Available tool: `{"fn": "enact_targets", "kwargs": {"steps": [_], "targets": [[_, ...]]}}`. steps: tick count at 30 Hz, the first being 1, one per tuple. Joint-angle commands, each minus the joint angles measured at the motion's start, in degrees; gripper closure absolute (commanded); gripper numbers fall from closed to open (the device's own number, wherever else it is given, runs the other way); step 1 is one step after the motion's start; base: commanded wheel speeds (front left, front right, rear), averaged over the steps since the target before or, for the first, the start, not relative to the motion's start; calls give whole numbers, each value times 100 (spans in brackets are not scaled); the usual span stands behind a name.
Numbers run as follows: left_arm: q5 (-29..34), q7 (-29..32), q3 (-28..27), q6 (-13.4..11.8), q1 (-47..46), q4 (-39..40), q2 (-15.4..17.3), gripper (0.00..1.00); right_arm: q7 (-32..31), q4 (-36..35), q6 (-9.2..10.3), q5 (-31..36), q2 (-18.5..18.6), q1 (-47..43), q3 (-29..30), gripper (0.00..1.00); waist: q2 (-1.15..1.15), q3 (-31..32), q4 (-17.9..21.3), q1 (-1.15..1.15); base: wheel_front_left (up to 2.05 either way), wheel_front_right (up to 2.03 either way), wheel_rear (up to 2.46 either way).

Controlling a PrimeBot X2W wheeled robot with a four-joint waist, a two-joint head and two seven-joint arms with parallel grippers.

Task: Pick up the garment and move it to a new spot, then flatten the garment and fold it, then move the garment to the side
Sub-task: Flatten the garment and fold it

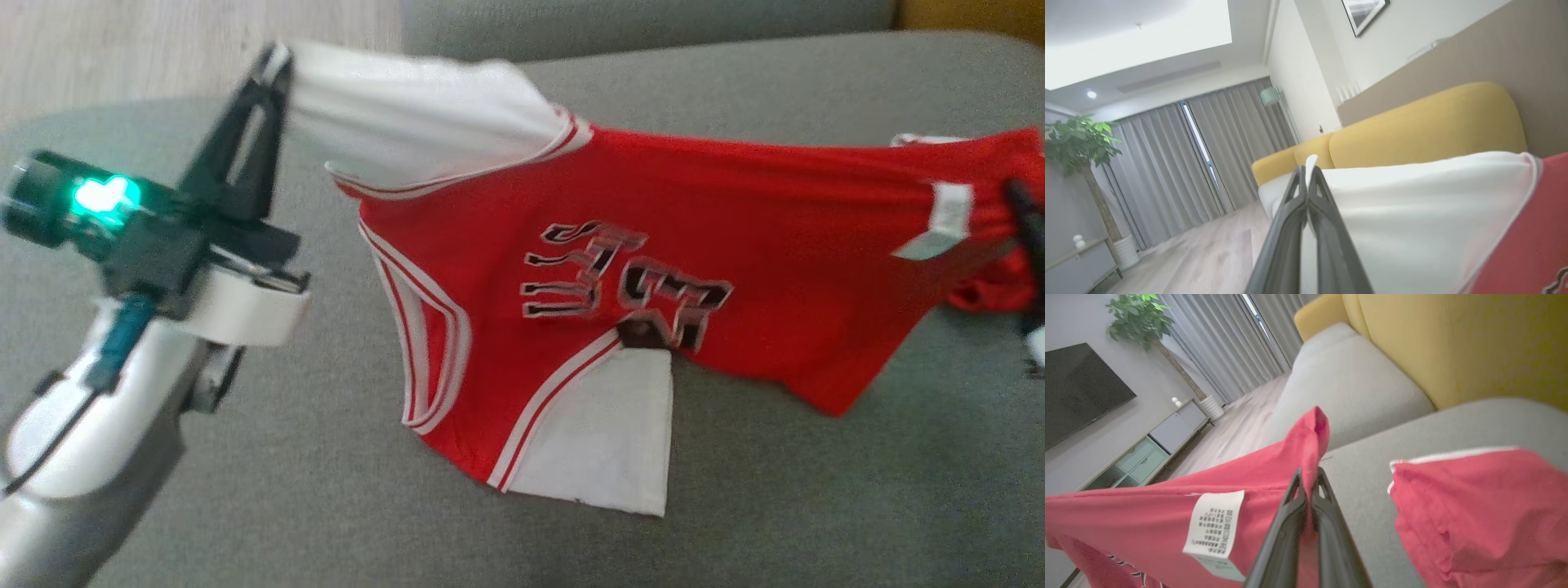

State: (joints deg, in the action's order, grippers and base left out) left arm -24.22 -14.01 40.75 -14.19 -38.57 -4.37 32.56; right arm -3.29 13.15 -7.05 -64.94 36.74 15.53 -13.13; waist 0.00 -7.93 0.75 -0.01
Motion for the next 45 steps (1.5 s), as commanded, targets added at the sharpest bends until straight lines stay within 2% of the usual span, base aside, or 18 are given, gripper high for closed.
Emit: {"fn": "enact_targets", "kwargs": {"steps": [1, 6, 10, 15, 18, 22, 25, 26, 27, 30, 35, 39, 45], "targets": [[-67, -54, -450, -80, -414, 295, 338, 100, 5, -349, -44, -27, 397, -127, 195, 100, 0, 264, 82, 1, 0, 0, 0], [-134, 29, -803, -38, -754, 895, 663, 100, -257, -1221, -44, 14, 850, -399, 965, 100, 0, 469, 154, 1, 0, 0, 0], [-83, 319, -785, 239, -1420, 911, 696, 100, -639, -1482, -44, 240, 847, -6, 1255, 100, 0, 413, 197, 1, 0, 0, 0], [-212, 709, -529, 678, -2219, 240, 255, 100, -1338, -1258, -44, 410, 463, 699, 1025, 100, 0, 105, 128, 1, 0, 0, 0], [-258, 798, -278, 821, -2195, -8, 22, 100, -1521, -1236, -44, 625, 122, 552, 910, 100, 0, -149, 55, 1, 0, 0, 0], [-330, 816, 60, 903, -1660, -250, -75, 100, -1392, -1163, -44, 1025, -388, -219, 701, 100, 0, -522, -19, 1, 0, 0, 0], [-374, 678, 187, 878, -1282, -422, -110, 100, -1042, -1009, -44, 1314, -831, -627, 485, 100, 0, -745, -20, 1, 0, 0, 0], [-371, 618, 212, 860, -1195, -464, -117, 100, -858, -930, -44, 1437, -971, -702, 453, 76, 0, -809, -15, 1, 0, 0, 0], [-359, 559, 233, 839, -1128, -499, -124, 100, -661, -851, -44, 1589, -1085, -765, 438, 0, 0, -863, -17, 1, 0, 0, 0], [-328, 405, 249, 769, -1015, -577, -141, 100, -262, -818, -44, 1752, -1359, -1051, 403, 0, 0, -992, -28, 1, 0, 0, 0], [-335, 273, 157, 661, -939, -628, -64, 100, -120, -1191, -44, 1603, -1395, -1605, 357, 0, 0, -1088, 16, 1, 0, 0, 0], [-369, 201, 80, 587, -857, -649, 7, 100, -77, -1567, -44, 1235, -1446, -2007, 388, 0, 0, -1130, 74, 1, 0, 0, 0], [-403, 139, 67, 540, -762, -654, 15, 100, -5, -1549, -44, 970, -1547, -1941, 437, 0, 0, -1188, 77, 1, 0, 0, 0]]}}
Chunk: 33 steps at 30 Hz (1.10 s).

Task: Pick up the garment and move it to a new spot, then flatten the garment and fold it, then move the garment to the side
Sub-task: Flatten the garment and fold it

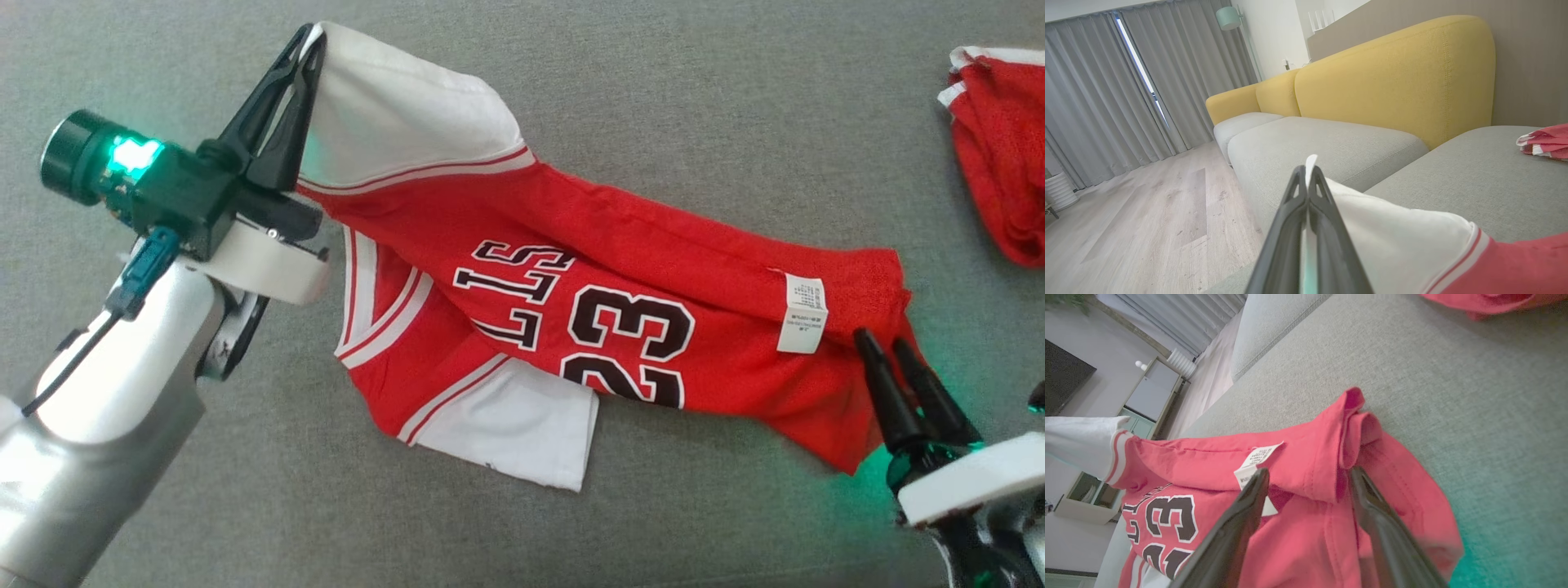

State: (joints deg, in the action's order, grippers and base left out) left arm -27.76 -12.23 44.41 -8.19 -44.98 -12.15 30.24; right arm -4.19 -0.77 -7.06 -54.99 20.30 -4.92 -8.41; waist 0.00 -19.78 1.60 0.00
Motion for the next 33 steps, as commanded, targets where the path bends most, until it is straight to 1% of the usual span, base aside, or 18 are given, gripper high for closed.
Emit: {"fn": "enact_targets", "kwargs": {"steps": [1, 8, 16, 20, 26, 33], "targets": [[-52, -46, -295, -60, -117, 116, 241, 100, 107, -119, -43, -41, 100, 149, -39, 0, 0, -8, -16, 0, 0, 0, 0], [-66, -84, -253, -52, -105, 50, 184, 100, 259, 17, -43, -103, 194, 384, -84, 0, 0, 3, -99, 0, 0, 0, 0], [-86, -126, -229, -59, -90, 1, 131, 100, 144, 23, -43, -213, 197, 232, -93, 0, 0, 33, -168, 0, 0, 0, 0], [-91, -143, -227, -66, -85, 3, 123, 100, 102, -8, -43, -180, 117, 15, 12, 0, 0, 30, -188, 0, 0, 0, 0], [-104, -162, -247, -97, -62, 29, 161, 100, -2, -276, -43, -108, -11, -331, 119, 0, 0, 27, -158, 0, 0, 0, 0], [-120, -169, -246, -118, -64, 38, 168, 100, -108, -411, -43, -20, -118, -266, 88, 0, 0, 3, -134, 0, 0, 0, 0]]}}
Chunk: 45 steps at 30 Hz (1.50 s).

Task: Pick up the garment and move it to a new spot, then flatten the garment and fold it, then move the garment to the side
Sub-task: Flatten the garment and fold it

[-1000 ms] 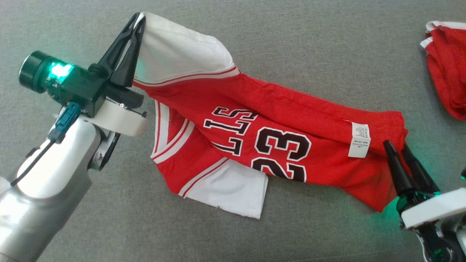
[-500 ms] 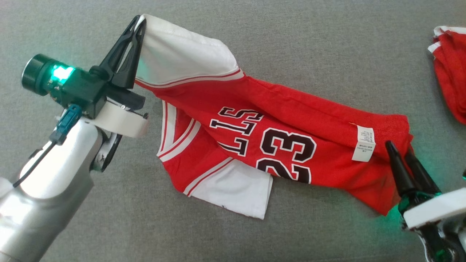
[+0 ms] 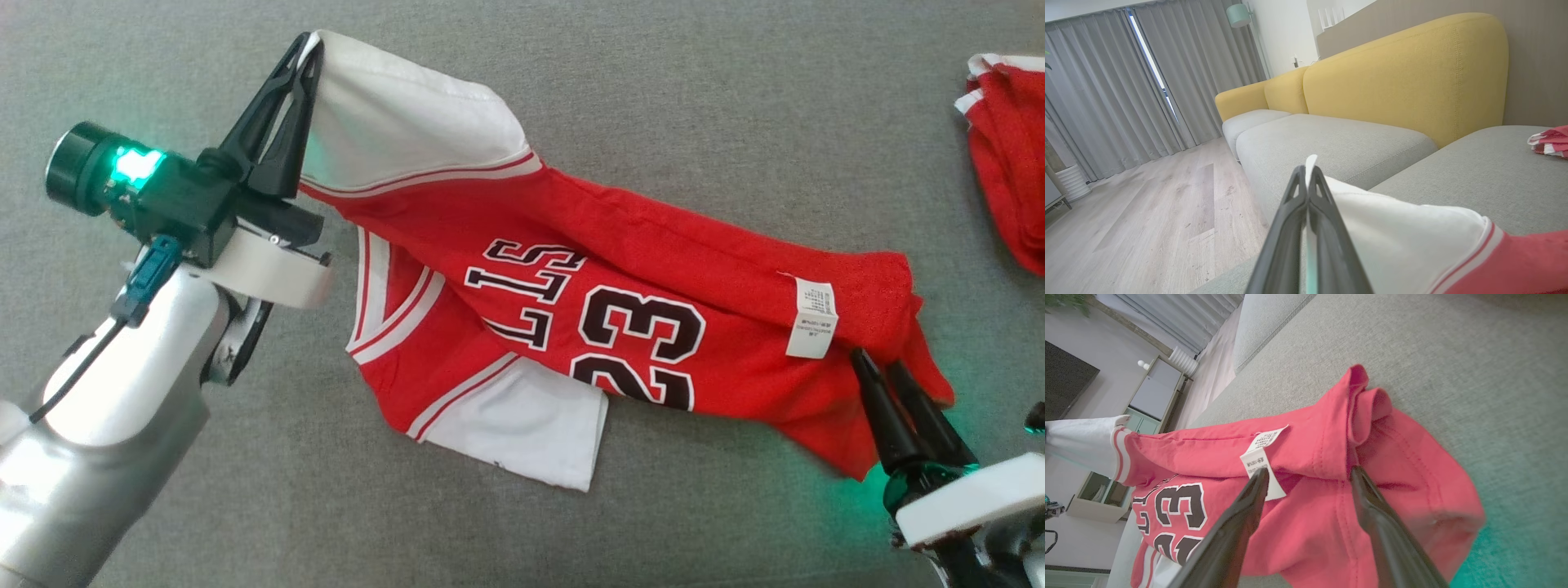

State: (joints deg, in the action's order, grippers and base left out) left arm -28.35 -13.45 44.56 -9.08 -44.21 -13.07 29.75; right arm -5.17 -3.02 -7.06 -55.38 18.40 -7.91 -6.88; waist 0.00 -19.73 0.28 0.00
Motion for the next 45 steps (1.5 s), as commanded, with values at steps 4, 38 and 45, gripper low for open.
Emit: {"fn": "enact_targets", "kwargs": {"steps": [4, 38, 45], "targets": [[-57, -44, -231, -25, -165, 129, 203, 100, -60, -143, -43, 61, 72, 183, -66, 0, 0, -21, -33, 0, 0, 0, 0], [-114, -69, -196, -143, -221, 179, 228, 100, -315, -173, -43, -450, 163, 926, -250, 0, 0, -142, -171, 0, 0, 0, 0], [-104, -70, -154, -119, -312, 169, 187, 100, -168, 381, -43, -291, 83, 1562, -351, 0, 0, -161, -185, 0, 0, 0, 0]]}}
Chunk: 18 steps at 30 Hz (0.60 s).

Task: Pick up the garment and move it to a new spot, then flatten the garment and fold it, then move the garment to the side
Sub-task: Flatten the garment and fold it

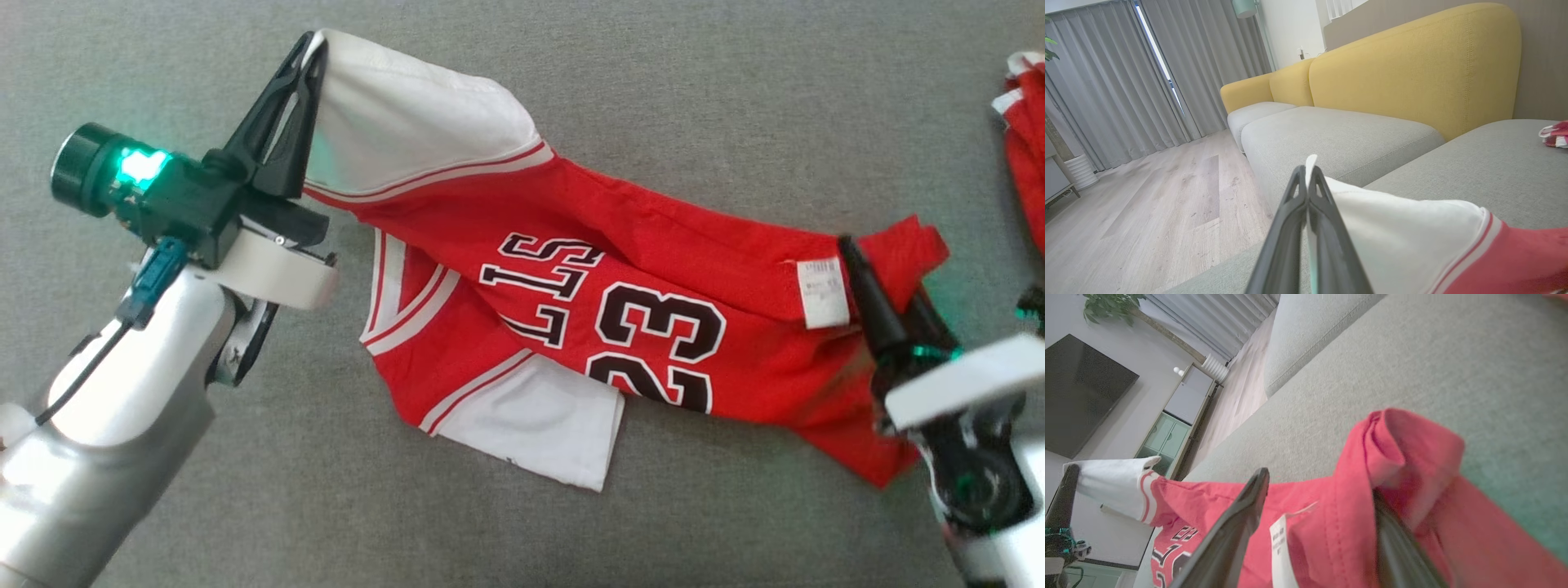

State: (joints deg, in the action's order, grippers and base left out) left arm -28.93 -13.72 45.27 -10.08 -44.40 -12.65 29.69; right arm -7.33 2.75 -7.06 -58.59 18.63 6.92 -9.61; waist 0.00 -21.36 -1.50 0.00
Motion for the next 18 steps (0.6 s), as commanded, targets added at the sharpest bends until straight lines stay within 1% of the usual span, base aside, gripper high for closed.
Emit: {"fn": "enact_targets", "kwargs": {"steps": [1, 3, 8, 9, 10, 11, 14, 16, 18], "targets": [[-40, -44, -216, -14, -310, 128, 185, 100, 73, -92, -43, 47, 45, 181, -87, 0, 0, 7, -24, 0, 0, 0, 0], [-29, -42, -202, -6, -337, 133, 187, 100, 94, 117, -43, 45, 33, 365, -83, 0, 0, 23, -57, 0, 0, 0, 0], [-22, -44, -191, -11, -371, 152, 193, 100, 32, 682, -43, 54, 141, 721, -69, 0, 0, 82, -161, 0, 0, 0, 0], [-25, -46, -187, -11, -370, 153, 187, 100, 25, 776, -43, 63, 179, 782, -67, 2, 0, 95, -181, 0, 0, 0, 0], [-28, -47, -183, -11, -366, 152, 183, 100, 33, 862, -43, 79, 215, 839, -60, 47, 0, 111, -198, 0, 0, 0, 0], [-29, -50, -176, -11, -359, 148, 175, 100, 41, 937, -43, 93, 250, 883, -57, 100, 0, 134, -218, 0, 0, 0, 0], [4, -71, -191, -26, -359, 121, 184, 100, 136, 1014, -43, 127, 414, 1022, -44, 100, 0, 279, -254, 0, 0, 0, 0], [126, -92, -254, -62, -466, 129, 227, 100, 245, 907, -43, 152, 533, 1105, -11, 100, 0, 406, -235, 0, 0, 0, 0], [277, -114, -440, -149, -667, 217, 265, 100, 454, 713, -43, 183, 699, 1251, 67, 100, 0, 529, -198, 0, 0, 0, 0]]}}
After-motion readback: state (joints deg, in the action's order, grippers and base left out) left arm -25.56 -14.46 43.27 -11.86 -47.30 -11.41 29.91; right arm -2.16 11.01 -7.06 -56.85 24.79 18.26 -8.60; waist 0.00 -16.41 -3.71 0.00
